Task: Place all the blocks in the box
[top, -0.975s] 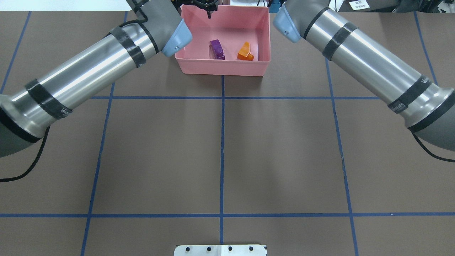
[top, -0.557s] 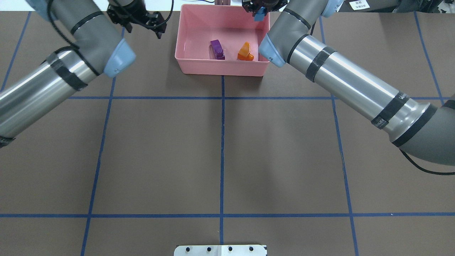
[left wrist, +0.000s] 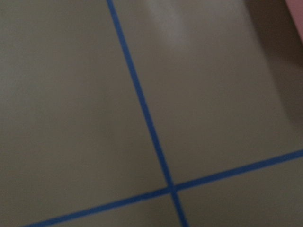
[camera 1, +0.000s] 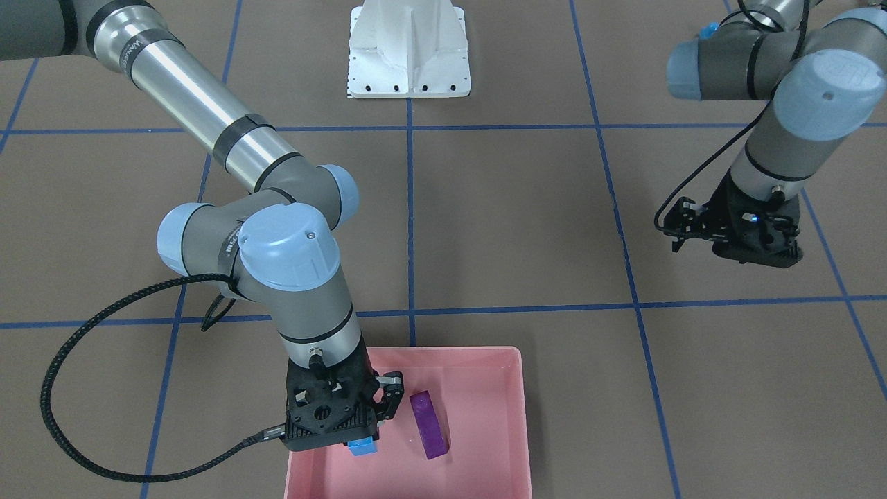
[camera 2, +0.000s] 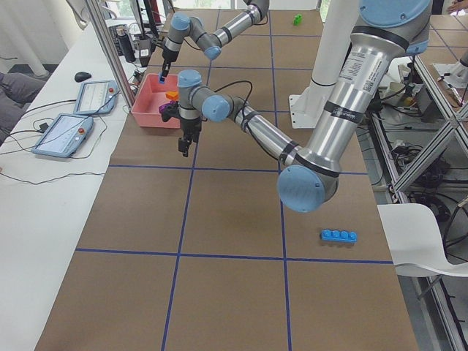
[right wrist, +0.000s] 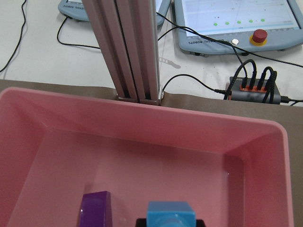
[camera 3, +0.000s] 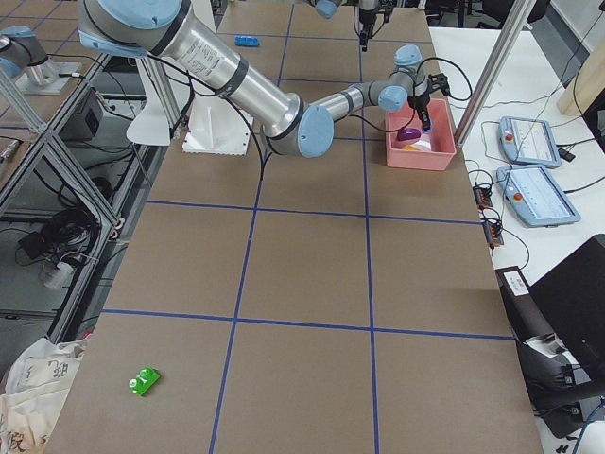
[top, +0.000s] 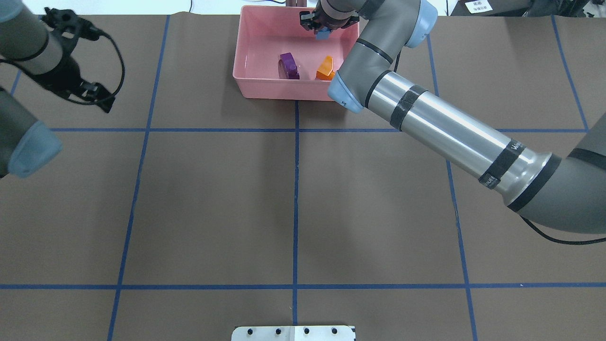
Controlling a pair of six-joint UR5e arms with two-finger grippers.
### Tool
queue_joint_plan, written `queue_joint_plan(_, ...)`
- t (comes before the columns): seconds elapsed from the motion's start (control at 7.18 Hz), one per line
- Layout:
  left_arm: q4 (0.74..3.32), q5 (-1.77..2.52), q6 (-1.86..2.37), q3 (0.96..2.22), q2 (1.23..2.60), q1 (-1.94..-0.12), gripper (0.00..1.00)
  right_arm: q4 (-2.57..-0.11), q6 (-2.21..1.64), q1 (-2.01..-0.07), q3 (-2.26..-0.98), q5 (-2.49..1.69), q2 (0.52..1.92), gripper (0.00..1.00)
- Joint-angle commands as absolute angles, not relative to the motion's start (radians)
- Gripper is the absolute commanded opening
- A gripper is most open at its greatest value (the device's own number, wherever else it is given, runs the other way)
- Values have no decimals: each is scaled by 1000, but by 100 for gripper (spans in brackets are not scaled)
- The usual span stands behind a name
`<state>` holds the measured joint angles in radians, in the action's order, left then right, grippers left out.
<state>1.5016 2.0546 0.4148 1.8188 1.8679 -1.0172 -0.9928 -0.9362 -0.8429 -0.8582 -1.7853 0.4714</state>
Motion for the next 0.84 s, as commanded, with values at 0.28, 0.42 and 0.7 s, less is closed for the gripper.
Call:
queue_joint_plan(0.28, 1767, 2059, 536, 2003, 1372, -1020, 100, -999, -1038, -839, -868, -1782, 456, 99)
queue_joint_plan(0.42, 2021, 2059, 645, 1941, 1271, -1013, 100, -999, -1045, -842, -876, -1790, 456, 99)
queue_joint_plan(0.7, 2280, 2118, 710, 1913, 1071, -1003, 100, -1128, -1045, -862, -961, -1845, 460, 99)
